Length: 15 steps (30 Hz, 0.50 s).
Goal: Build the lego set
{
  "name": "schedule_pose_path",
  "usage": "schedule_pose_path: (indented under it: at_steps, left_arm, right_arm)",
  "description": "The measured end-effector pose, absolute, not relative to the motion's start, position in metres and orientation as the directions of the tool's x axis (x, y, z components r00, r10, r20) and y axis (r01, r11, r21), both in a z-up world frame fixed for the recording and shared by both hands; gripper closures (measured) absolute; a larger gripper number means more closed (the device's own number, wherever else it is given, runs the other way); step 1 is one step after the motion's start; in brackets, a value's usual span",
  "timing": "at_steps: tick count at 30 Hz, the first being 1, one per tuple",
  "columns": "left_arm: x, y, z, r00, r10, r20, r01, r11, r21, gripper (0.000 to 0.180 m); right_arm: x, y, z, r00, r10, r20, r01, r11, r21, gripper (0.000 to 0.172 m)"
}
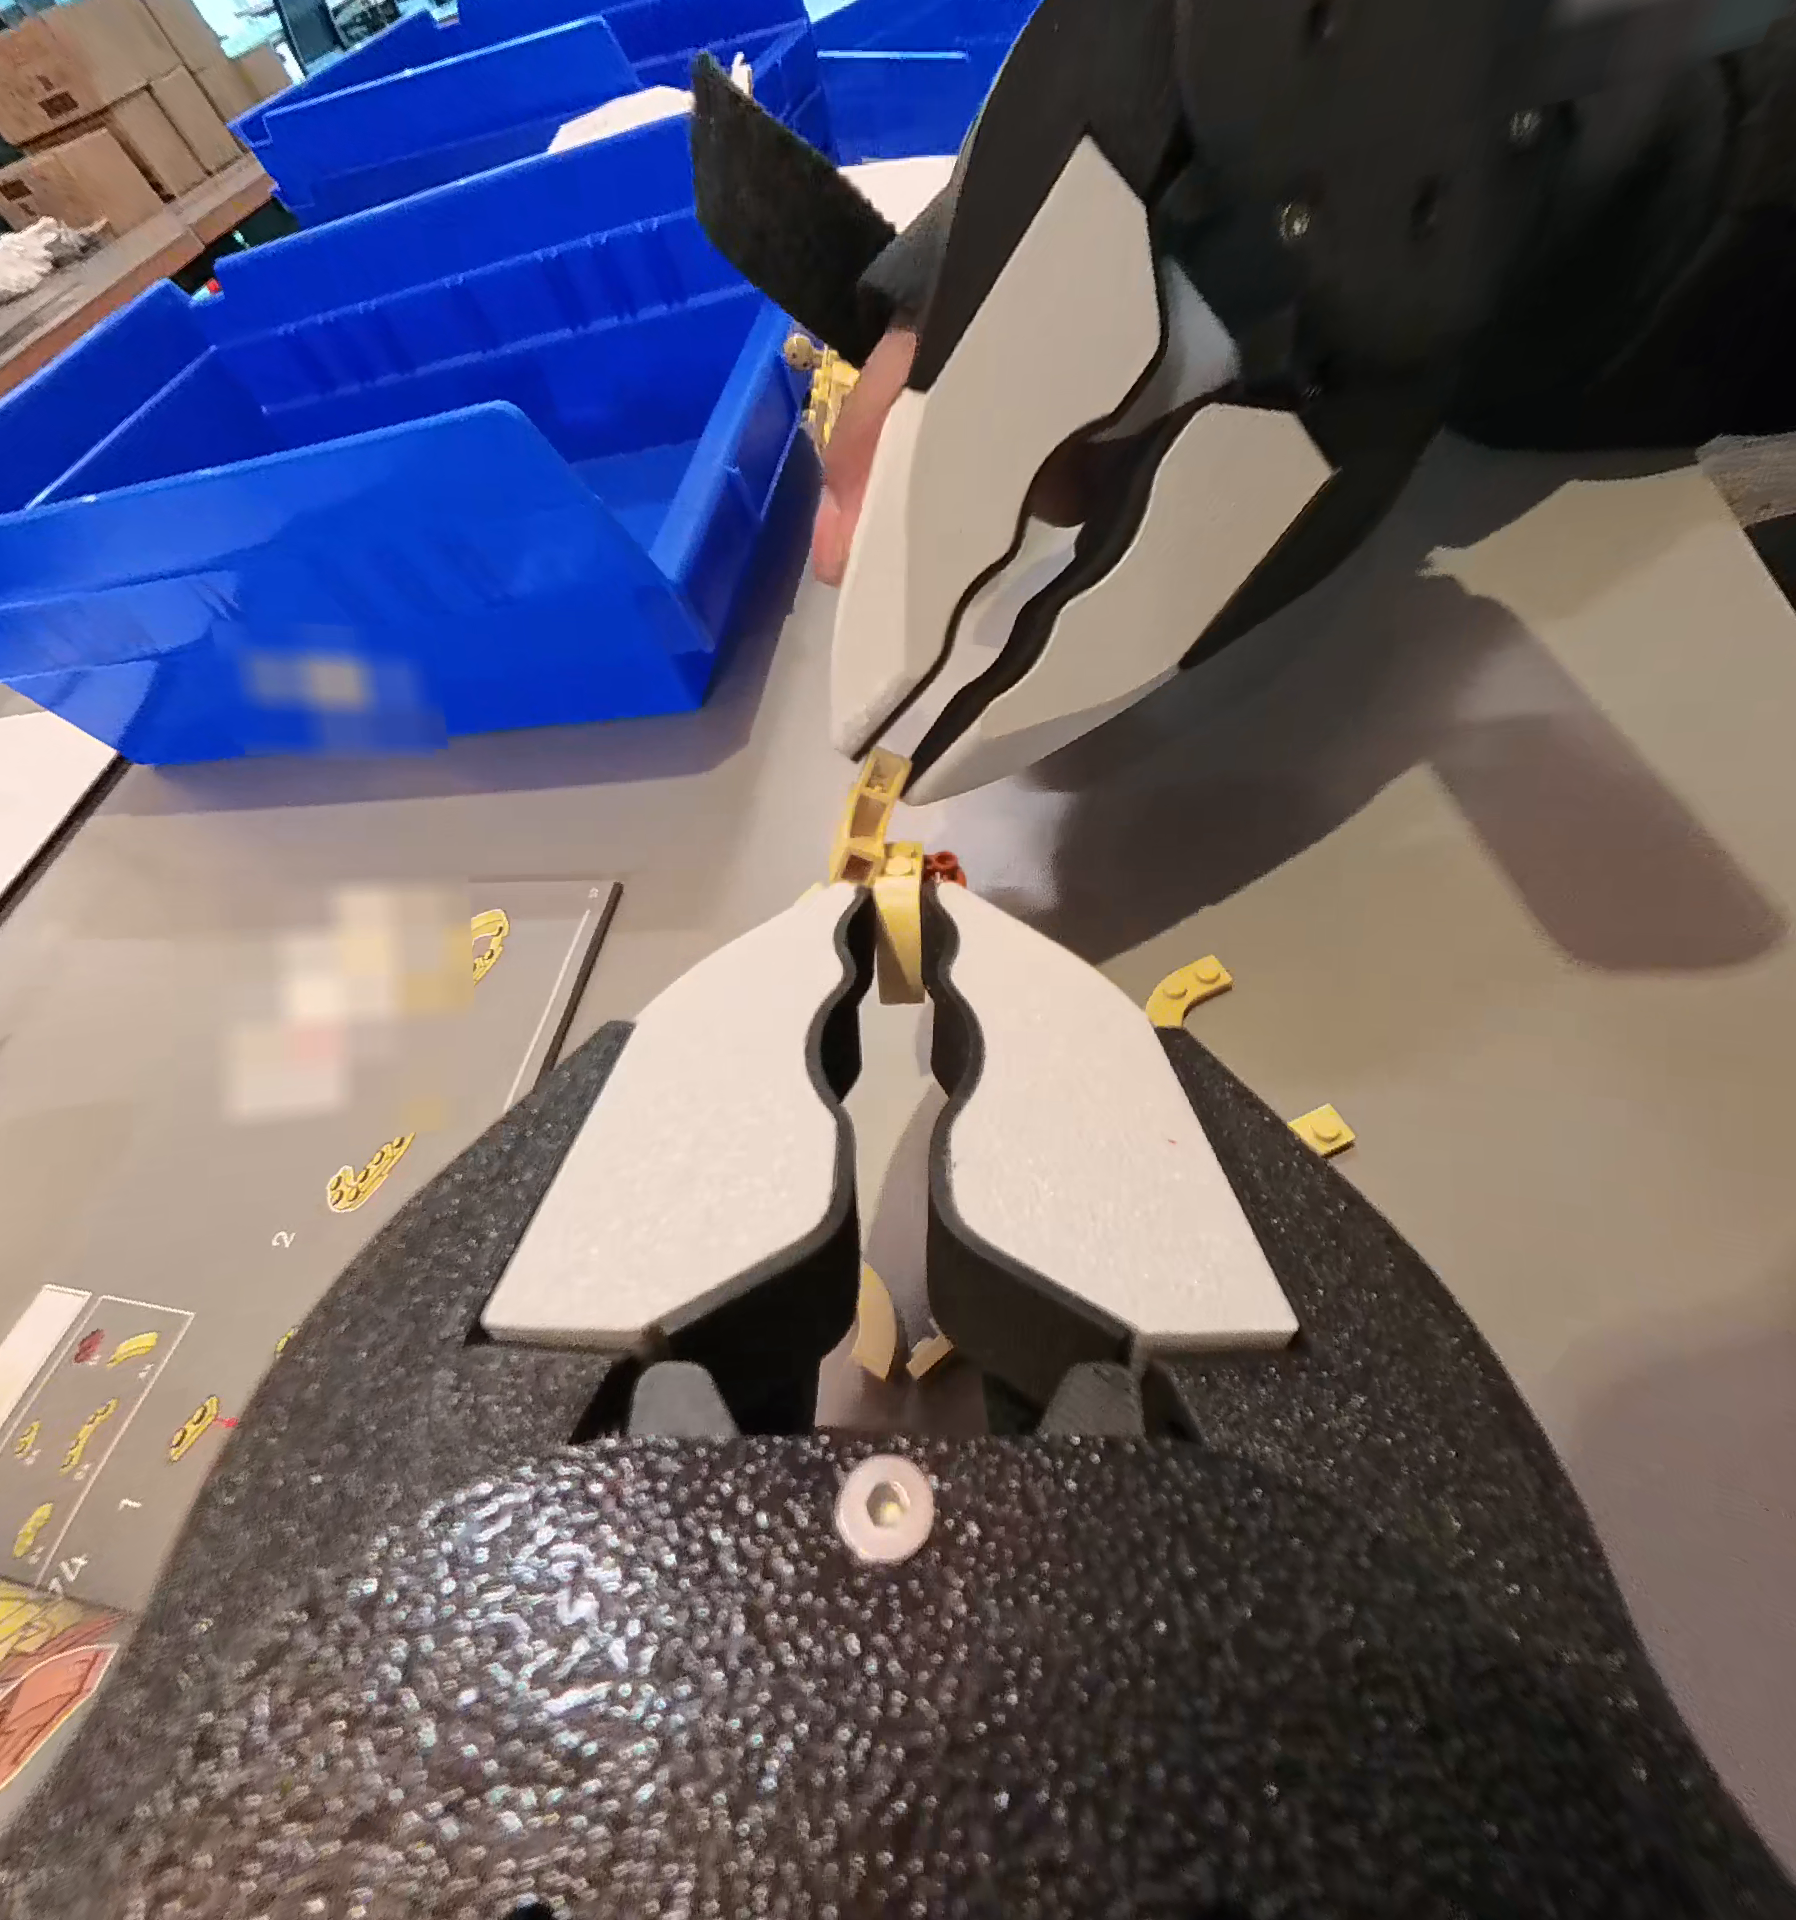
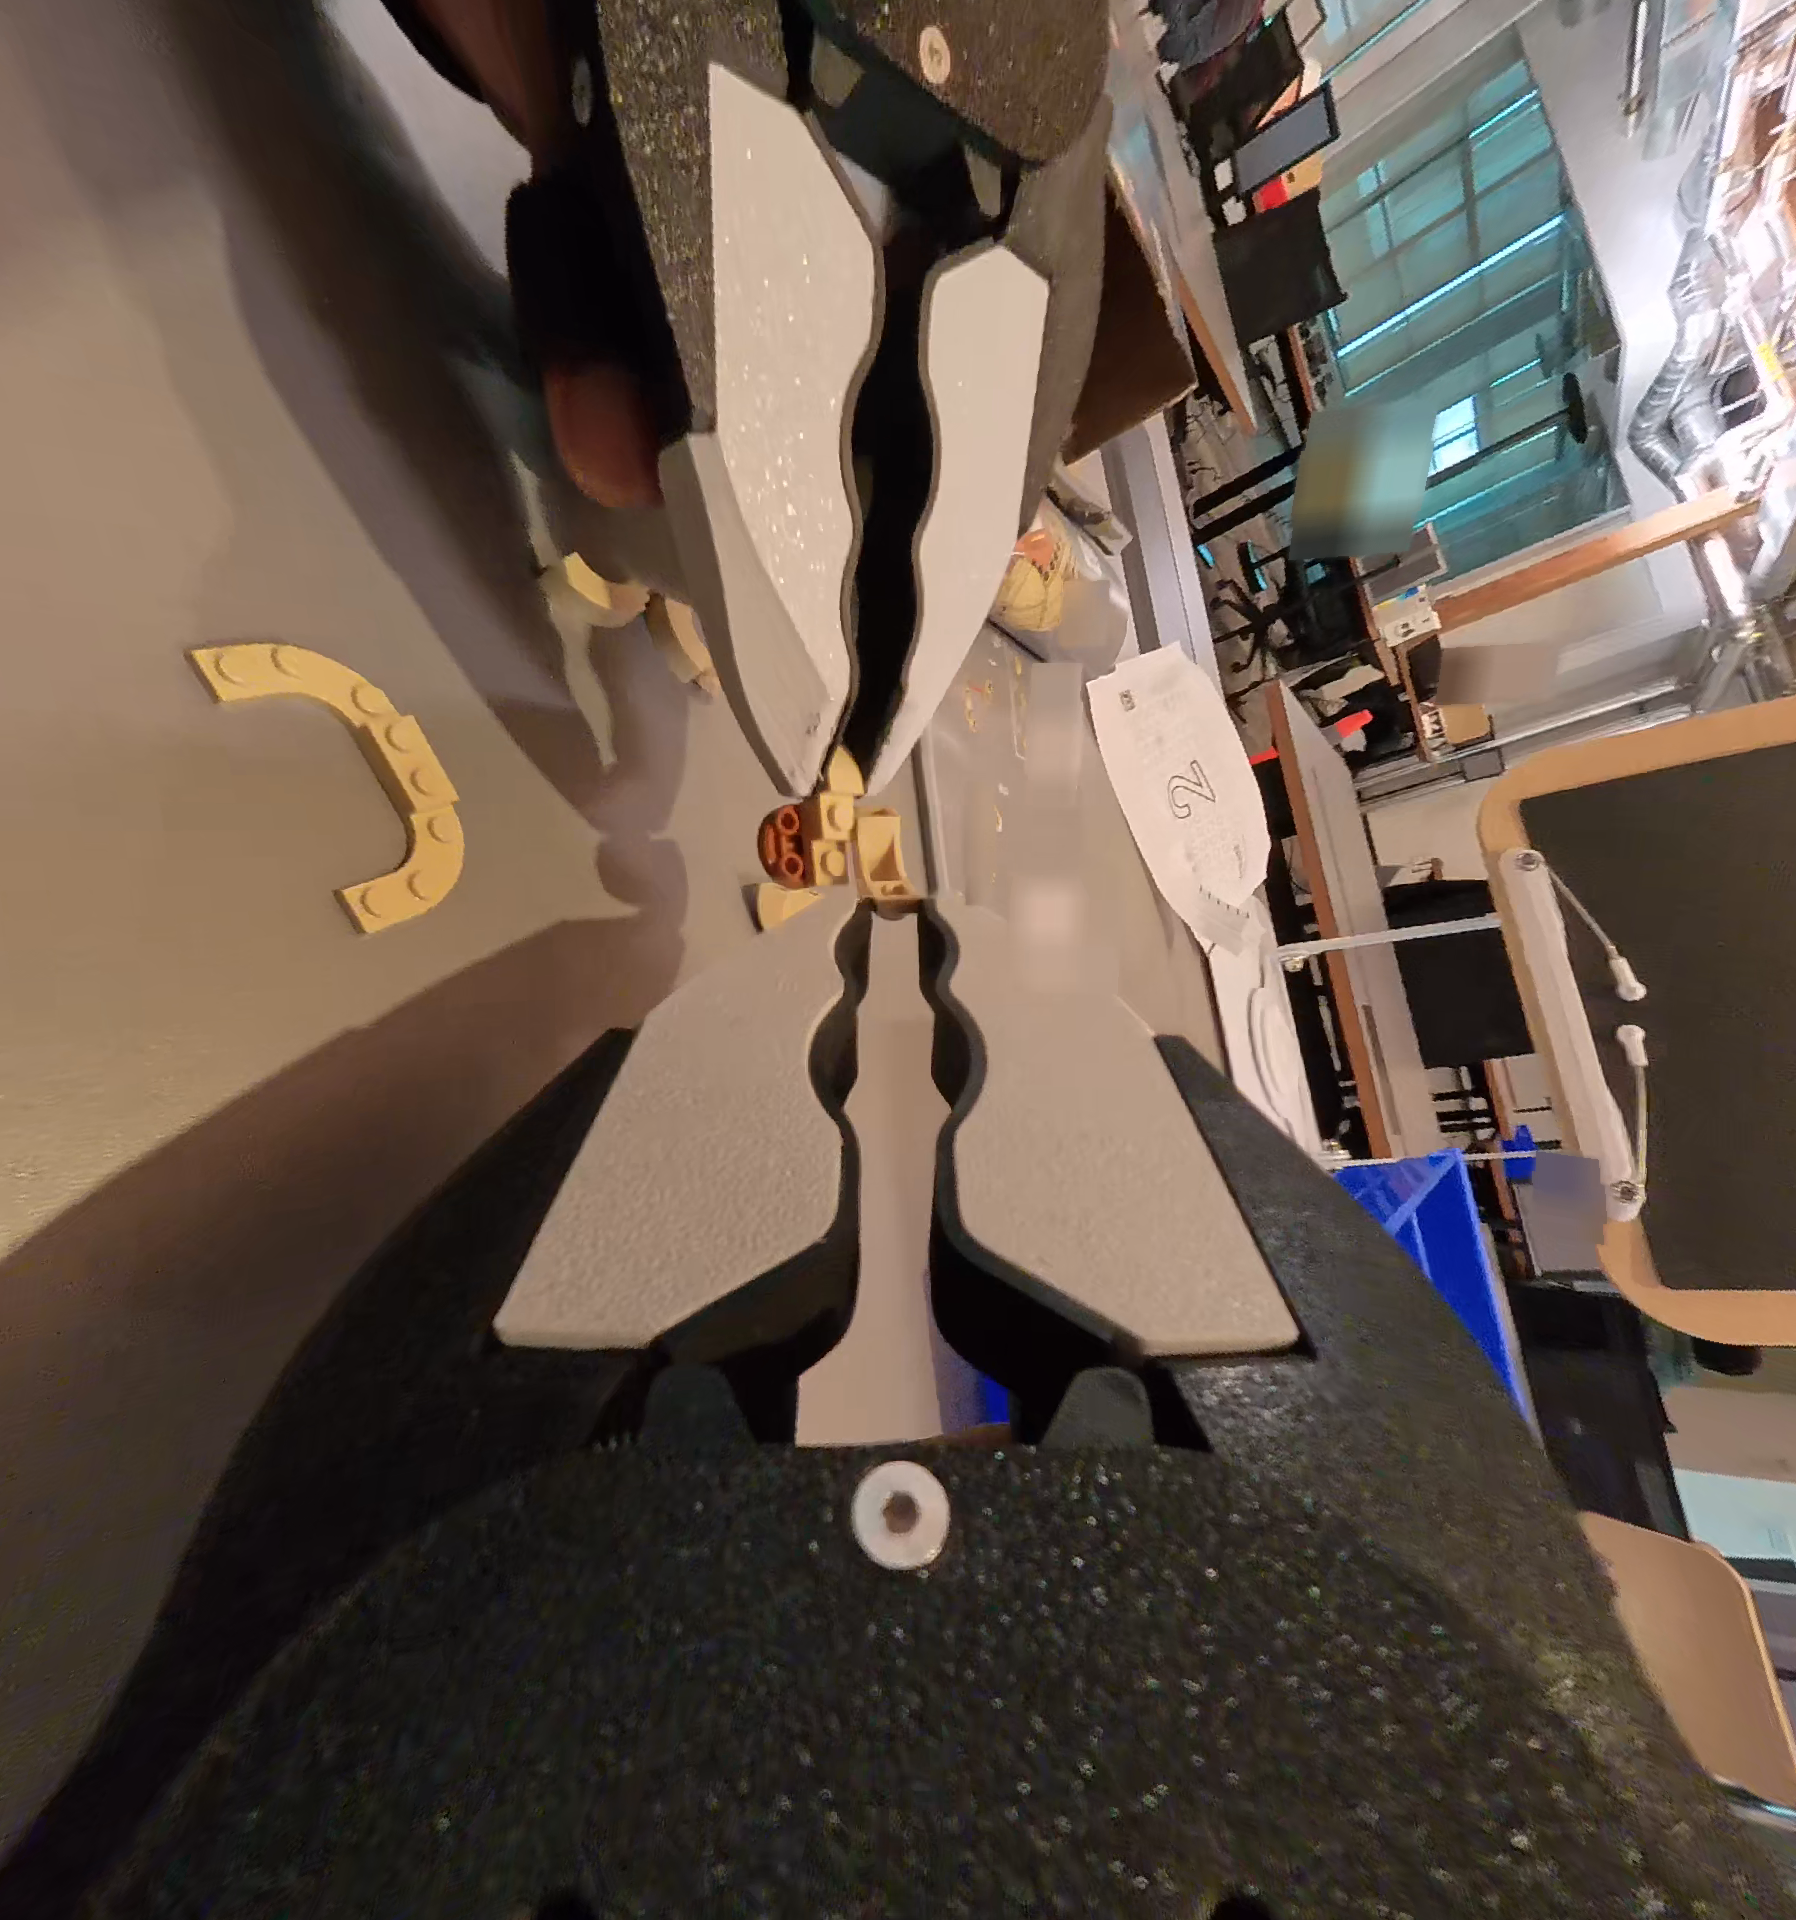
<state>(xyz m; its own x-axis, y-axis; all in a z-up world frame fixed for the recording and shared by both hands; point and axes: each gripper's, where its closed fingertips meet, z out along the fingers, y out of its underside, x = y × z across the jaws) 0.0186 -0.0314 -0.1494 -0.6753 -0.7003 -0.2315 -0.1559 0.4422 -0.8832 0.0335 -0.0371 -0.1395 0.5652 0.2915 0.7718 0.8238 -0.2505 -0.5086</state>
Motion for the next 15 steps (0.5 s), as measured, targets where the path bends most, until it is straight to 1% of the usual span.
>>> schedule_pose_path:
  at_steps: [5,9,12,15]
  left_arm:
    - [0.017,-0.033,-0.154,-0.684,-0.687,-0.245,-0.159,0.468,-0.869,0.173]
    - [0.016,-0.034,-0.149,-0.685,-0.667,-0.292,-0.117,0.497,-0.860,0.173]
    - [0.016,-0.034,-0.146,-0.674,-0.665,-0.322,-0.096,0.511,-0.854,0.173]
    - [0.018,-0.032,-0.152,-0.663,-0.656,-0.359,-0.108,0.559,-0.822,0.173]
  right_arm:
    - [0.034,-0.037,-0.144,0.571,0.307,0.761,0.820,-0.265,-0.508,0.164]
    - [0.050,-0.040,-0.156,0.562,0.327,0.760,0.818,-0.358,-0.451,0.164]
    - [0.042,-0.040,-0.160,0.532,0.363,0.765,0.841,-0.331,-0.427,0.164]
    - [0.034,-0.037,-0.156,0.522,0.358,0.774,0.849,-0.308,-0.430,0.164]
